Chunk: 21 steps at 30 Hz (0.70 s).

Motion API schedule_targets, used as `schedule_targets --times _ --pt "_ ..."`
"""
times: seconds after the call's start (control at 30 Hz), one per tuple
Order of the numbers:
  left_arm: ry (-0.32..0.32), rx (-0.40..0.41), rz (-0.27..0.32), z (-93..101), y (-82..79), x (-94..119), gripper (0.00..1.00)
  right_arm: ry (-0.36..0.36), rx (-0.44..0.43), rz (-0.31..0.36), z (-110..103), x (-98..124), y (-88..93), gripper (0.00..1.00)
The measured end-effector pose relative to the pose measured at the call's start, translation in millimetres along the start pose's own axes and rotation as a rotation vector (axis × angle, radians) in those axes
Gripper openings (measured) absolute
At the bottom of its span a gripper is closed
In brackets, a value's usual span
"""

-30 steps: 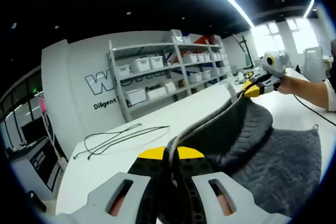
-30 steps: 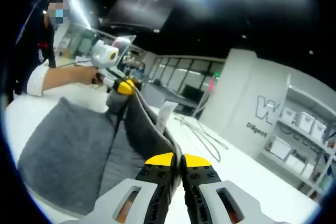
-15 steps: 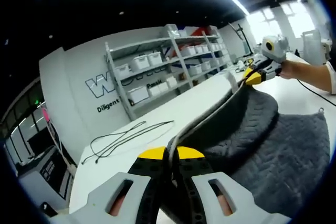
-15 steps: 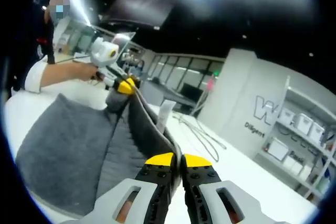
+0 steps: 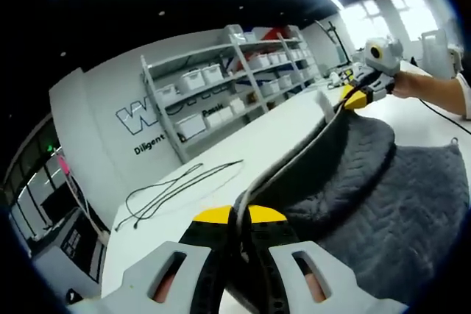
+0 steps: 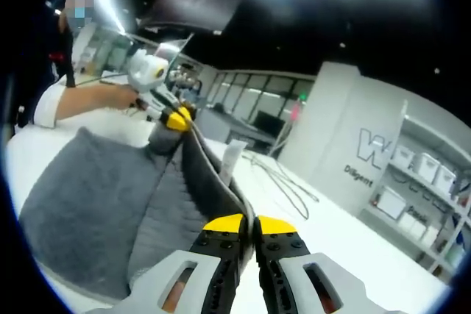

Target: Open the folded towel by lifting each exposed corner and separating the folded layers until the towel lies flat within the target outline without major curled edges

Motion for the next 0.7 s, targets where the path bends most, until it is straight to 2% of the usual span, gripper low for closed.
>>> schedule_targets --times 0.43,0.7 --pt "-0.004 -0.023 -0.025 -0.8 0.2 -1.6 0.06 0.001 0.002 -0.018 3.1 -7.1 3.0 0.02" --pt "0.02 -0.035 -0.059 -1.0 6.8 -11.8 0.06 -0.003 0.002 -0.035 6.7 -11.2 5.0 0.02"
Point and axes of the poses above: the point that each gripper's makers call its tool centre point, and the gripper's own axes: x roughly backward along the fingers, z roughly to its right, y roughly out of its underside, the point moved 8 cm from there along x, roughly backward along the fingers, and after that the axes turned 12 degrees about -z, right-handed, at the moved point
